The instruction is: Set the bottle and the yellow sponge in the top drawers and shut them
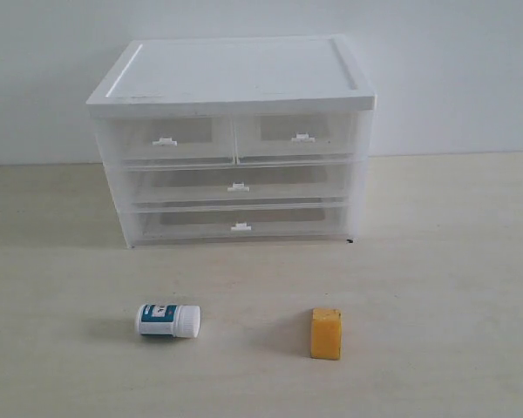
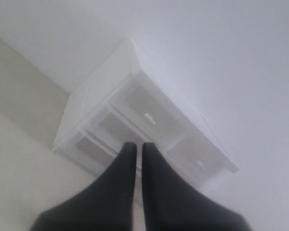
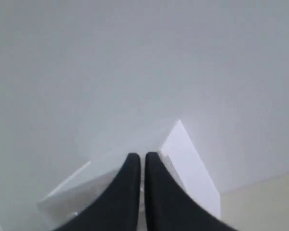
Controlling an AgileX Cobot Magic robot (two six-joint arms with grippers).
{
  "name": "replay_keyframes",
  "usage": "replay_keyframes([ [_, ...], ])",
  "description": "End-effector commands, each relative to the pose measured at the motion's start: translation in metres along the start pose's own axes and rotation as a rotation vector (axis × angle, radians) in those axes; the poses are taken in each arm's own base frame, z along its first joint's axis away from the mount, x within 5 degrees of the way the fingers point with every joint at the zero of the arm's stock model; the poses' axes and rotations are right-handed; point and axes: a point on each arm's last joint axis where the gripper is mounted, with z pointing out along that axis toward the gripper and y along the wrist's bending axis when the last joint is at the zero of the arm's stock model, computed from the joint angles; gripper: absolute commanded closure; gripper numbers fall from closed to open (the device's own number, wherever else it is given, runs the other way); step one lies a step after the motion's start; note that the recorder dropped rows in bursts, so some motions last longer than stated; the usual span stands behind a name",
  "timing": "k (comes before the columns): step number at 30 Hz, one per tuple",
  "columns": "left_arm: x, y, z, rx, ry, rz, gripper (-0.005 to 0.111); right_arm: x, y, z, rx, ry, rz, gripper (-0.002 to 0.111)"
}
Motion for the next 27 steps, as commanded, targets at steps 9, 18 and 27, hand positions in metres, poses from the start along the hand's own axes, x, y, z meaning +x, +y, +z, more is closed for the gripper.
replay_keyframes([
  [9, -0.06, -0.059, 0.09, -0.09, 0.294, 0.142, 0.103, -0.027, 0.021, -0.006, -0.282, -0.254, 0.344, 0.108],
  [18, -0.039, -0.042, 0.171, -0.079, 0.567, 0.07, 0.103, -0.024, 0.02, -0.005, -0.277, -0.22, 0.429, 0.108],
  [27, -0.018, -0.027, 0.226, 0.103, 0.625, 0.05, 0.103, -0.023, 0.024, -0.006, -0.323, -0.184, 0.501, 0.108],
])
